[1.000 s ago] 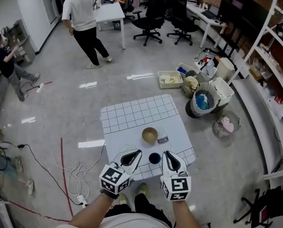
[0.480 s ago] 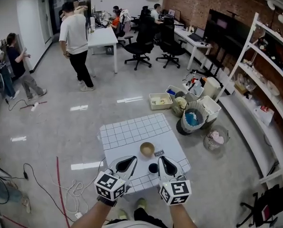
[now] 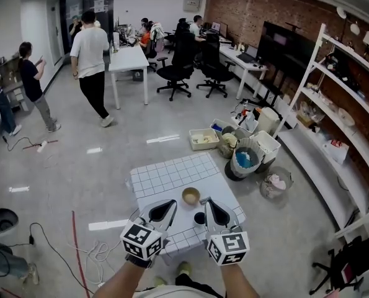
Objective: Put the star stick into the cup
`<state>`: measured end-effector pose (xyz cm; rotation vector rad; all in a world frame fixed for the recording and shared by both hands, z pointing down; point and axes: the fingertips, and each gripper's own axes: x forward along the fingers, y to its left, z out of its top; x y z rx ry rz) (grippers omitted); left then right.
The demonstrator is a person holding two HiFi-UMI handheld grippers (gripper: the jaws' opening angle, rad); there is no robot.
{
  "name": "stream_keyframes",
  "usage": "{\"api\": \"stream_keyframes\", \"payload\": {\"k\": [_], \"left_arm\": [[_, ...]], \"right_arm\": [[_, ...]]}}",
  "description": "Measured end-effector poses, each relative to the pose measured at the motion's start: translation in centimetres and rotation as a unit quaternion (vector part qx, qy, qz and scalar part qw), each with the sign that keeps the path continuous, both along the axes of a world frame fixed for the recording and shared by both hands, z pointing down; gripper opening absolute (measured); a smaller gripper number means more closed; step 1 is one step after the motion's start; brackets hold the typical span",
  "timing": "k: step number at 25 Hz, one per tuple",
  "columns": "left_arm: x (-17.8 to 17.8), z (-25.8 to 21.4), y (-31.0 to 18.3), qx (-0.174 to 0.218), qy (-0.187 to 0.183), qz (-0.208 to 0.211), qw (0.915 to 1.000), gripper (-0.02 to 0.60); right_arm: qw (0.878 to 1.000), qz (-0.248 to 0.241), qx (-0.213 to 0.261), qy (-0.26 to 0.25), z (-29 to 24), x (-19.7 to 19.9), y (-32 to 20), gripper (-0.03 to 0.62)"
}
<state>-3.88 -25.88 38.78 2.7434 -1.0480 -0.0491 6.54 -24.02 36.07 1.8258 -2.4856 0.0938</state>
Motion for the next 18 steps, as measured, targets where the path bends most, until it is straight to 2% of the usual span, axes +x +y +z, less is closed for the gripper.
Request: {"api": "stream_keyframes", "payload": {"k": [6,18], "left_arm": [[-0.5,-1.3,0.9,0.018,0.004,0.002,0.9998,0.006],[-0.8,-1.7,1.9,0.021,0.005,0.001,0.9998,0.006]], "right_arm": [[1.000,-0.002,0.004,0.002,-0.2,-1.1,1.0,0.012],[1.000,-0.003,0.001,0.006,-0.4,-1.5,2.1,0.012]]}}
